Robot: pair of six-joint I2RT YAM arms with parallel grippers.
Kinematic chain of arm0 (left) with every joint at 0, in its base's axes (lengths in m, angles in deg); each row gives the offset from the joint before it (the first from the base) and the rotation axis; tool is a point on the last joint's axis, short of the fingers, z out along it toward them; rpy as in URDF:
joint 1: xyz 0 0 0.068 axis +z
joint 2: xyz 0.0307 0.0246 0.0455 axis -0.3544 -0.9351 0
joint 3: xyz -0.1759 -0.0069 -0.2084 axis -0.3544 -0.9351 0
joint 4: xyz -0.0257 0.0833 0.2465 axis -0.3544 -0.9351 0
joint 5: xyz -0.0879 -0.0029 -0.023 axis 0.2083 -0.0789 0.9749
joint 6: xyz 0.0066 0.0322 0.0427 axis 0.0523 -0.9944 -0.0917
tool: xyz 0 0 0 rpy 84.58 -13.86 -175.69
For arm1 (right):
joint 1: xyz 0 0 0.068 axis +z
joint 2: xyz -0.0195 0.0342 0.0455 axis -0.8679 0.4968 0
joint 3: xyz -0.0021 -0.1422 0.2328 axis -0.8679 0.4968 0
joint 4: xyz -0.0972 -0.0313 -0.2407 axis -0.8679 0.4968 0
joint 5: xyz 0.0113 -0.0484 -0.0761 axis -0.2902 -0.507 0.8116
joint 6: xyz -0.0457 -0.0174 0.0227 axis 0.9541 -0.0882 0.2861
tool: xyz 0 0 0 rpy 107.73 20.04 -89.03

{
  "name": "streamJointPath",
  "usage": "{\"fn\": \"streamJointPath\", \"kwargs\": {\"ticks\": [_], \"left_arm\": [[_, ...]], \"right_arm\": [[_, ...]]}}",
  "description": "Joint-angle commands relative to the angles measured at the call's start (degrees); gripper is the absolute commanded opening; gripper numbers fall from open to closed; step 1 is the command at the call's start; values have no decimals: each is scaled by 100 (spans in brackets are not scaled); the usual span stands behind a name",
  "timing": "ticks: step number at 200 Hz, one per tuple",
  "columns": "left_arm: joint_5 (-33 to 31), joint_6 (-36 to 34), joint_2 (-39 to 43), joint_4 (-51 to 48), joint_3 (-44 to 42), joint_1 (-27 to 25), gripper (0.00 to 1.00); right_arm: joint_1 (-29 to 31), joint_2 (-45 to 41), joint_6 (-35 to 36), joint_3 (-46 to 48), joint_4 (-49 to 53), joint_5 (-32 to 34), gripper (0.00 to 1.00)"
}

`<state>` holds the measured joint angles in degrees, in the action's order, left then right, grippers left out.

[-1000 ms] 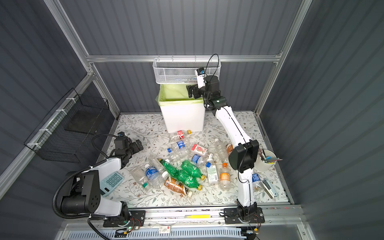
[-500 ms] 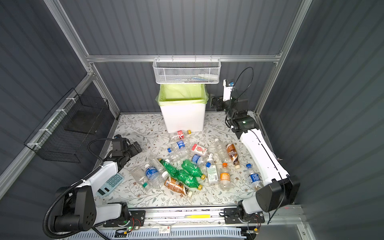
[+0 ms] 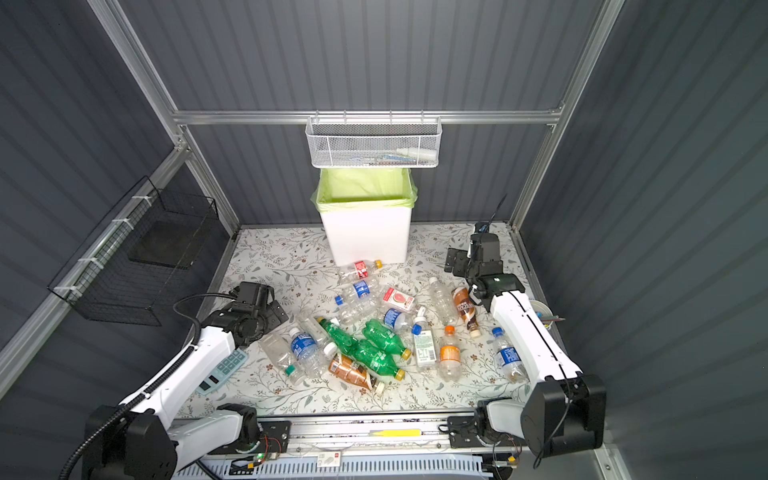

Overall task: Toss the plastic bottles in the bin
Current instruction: 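Open the right gripper over the bin while the left gripper reaches for a clear bottle, then close the left gripper on the clear bottle near the blue calculator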

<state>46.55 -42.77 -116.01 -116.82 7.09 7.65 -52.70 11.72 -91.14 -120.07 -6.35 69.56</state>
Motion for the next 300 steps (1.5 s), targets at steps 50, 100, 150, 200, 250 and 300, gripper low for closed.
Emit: {"fn": "streamJointPath", "kwargs": {"ticks": [50, 100, 150, 200, 250, 300], "left_arm": [[305, 761, 114, -479, -377, -179, 89], [586, 817, -142, -156, -578, -286, 87], [707, 834, -421, 185, -821, -316, 81], [852, 905, -714, 554, -971, -322, 69], [666, 913, -448, 338, -869, -316, 55], [-185, 409, 148, -213, 122, -316, 48]], "right_arm": [[-76, 201, -247, 173, -22, 218, 99], [-74, 259, -243, 164, 5, 191, 99], [-83, 276, -238, 182, 56, 234, 99], [-83, 330, -232, 182, 76, 222, 99], [-91, 365, -186, 158, 76, 226, 99], [-100, 435, -66, 59, 51, 333, 99]]}}
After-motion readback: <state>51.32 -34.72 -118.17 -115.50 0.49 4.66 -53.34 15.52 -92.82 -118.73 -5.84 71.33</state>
